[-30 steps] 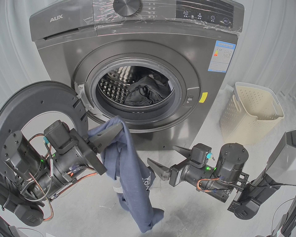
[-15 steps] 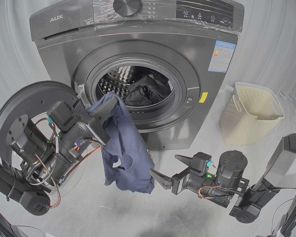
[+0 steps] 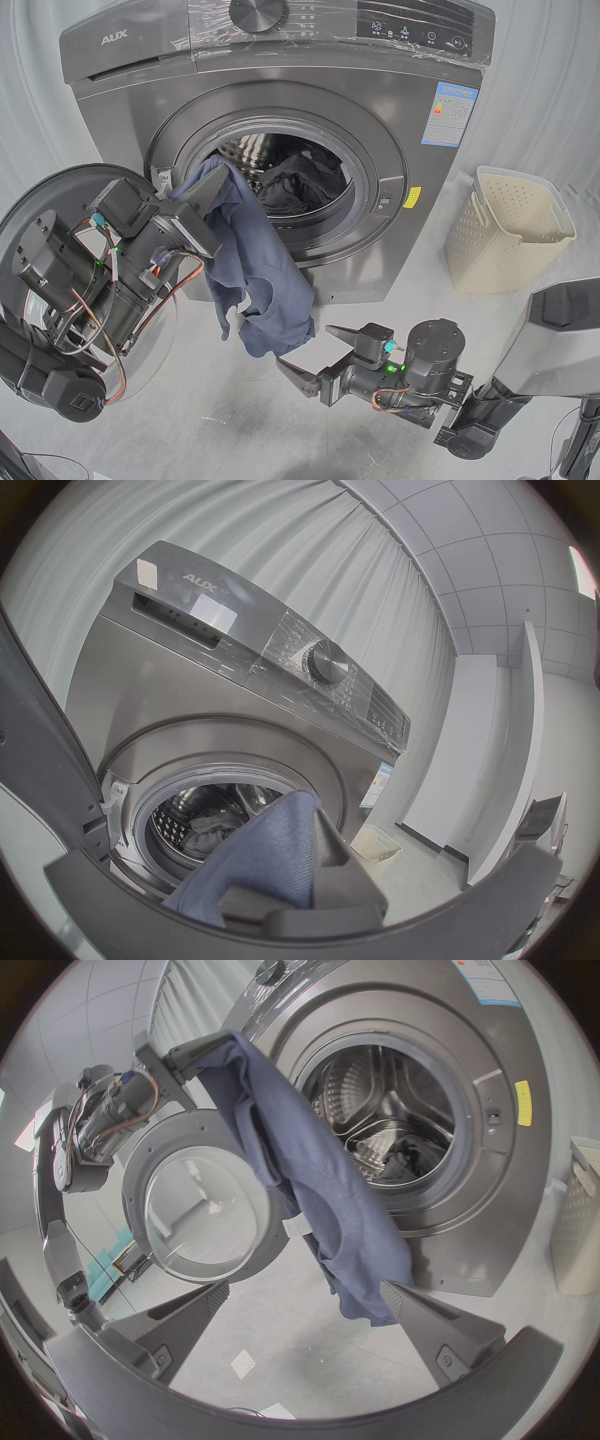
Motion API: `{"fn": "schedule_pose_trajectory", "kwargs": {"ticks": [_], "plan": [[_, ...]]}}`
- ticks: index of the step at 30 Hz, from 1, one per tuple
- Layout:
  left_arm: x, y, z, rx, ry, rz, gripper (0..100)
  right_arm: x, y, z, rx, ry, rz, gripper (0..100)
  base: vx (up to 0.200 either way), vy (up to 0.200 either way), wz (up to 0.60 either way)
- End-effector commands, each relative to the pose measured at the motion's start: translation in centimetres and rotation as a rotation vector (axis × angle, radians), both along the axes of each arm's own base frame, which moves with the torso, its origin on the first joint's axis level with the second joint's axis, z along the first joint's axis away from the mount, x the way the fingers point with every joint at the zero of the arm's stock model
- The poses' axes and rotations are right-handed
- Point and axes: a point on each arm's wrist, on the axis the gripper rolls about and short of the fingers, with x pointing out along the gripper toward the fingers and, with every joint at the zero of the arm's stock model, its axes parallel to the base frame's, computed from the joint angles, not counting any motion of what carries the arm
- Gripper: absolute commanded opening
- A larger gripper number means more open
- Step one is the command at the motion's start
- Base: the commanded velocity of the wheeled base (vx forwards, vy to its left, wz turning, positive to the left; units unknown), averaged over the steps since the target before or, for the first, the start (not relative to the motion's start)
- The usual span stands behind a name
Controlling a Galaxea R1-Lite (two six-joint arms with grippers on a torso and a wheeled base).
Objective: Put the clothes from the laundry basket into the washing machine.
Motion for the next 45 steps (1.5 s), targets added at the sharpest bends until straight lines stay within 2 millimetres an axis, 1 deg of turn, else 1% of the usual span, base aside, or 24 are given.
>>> {"fn": "schedule_pose_trajectory", "kwargs": {"ticks": [1, 2, 4, 7, 8, 12, 14, 15, 19, 20, 25, 27, 29, 30, 31, 32, 39, 45], "plan": [[0.0, 0.0, 0.1, -0.003, -0.004, 0.0, 0, 0.2, 1.7, -1.5, -0.018, 0.015, 0.043, 100, 0.0, 0.0, 0.0], [0.1, -0.1, 0.0, -0.001, -0.002, 0.0, 0, 0.1, 2.6, -1.8, -0.014, 0.012, 0.068, 100, 0.0, 0.0, 0.0], [0.1, -0.1, 0.0, 0.0, -0.003, -0.001, 0, 0.5, 3.3, -2.4, -0.02, 0.017, 0.072, 100, 0.0, 0.0, 0.0], [0.1, -0.1, 0.1, -0.002, -0.005, -0.001, 0, 1.0, 3.7, -3.3, -0.035, 0.032, 0.067, 100, 0.0, 0.0, 0.0], [0.1, -0.1, 0.1, -0.004, -0.006, -0.002, 0, 1.6, 4.0, -3.8, -0.043, 0.04, 0.061, 100, 0.0, 0.0, 0.0], [0.1, -0.1, 0.0, -0.002, -0.002, 0.0, 0, 2.7, 5.2, -3.9, -0.042, 0.061, 0.056, 100, 0.0, 0.0, 0.0], [0.1, -0.1, 0.0, 0.0, 0.001, -0.002, 0, 2.9, 5.4, -3.9, -0.042, 0.068, 0.055, 100, 0.0, 0.0, 0.0], [0.2, -0.1, -0.1, 0.003, 0.003, 0.0, 0, 3.7, 5.9, -3.9, -0.038, 0.098, 0.043, 100, 0.0, 0.0, 0.0], [0.1, -0.1, -0.1, 0.001, 0.0, 0.0, 0, 4.7, 6.2, -3.9, -0.04, 0.137, 0.021, 100, 0.0, 0.0, 0.0], [0.1, -0.1, 0.0, -0.001, -0.004, 0.0, 0, 5.4, 6.3, -4.3, -0.054, 0.15, 0.005, 100, 0.0, 0.0, 0.0], [0.1, -0.1, 0.0, -0.001, -0.002, 0.0, 0, 7.6, 7.0, -5.3, -0.075, 0.17, -0.028, 100, 0.0, 0.0, 0.0], [0.1, -0.1, 0.1, -0.001, -0.004, 0.0, 0, 7.9, 7.1, -5.6, -0.08, 0.174, -0.033, 100, 0.0, 0.0, 0.0], [0.0, -0.1, 0.1, -0.003, -0.005, -0.002, 0, 8.7, 7.4, -6.0, -0.092, 0.182, -0.05, 100, 0.0, 0.0, 0.0], [0.0, -0.1, 0.1, -0.003, -0.005, -0.002, 0, 8.7, 7.4, -6.0, -0.092, 0.182, -0.05, 100, 0.0, 0.0, 0.0], [0.1, -0.1, 0.1, -0.002, -0.003, -0.002, 0, 9.7, 7.5, -6.5, -0.105, 0.185, -0.081, 100, 0.0, 0.0, 0.0], [0.1, -0.1, 0.0, -0.002, -0.003, -0.002, 0, 10.0, 7.5, -6.6, -0.105, 0.184, -0.088, 100, 0.0, 0.0, 0.0], [0.1, -0.1, 0.1, -0.003, -0.003, -0.002, 0, 11.0, 8.2, -7.5, -0.114, 0.183, -0.117, 100, 0.0, 0.0, 0.0], [0.2, -0.2, -0.1, 0.0, 0.001, -0.004, 0, 12.5, 9.4, -8.2, -0.1, 0.157, -0.177, 100, 0.0, 0.0, 0.0]]}}
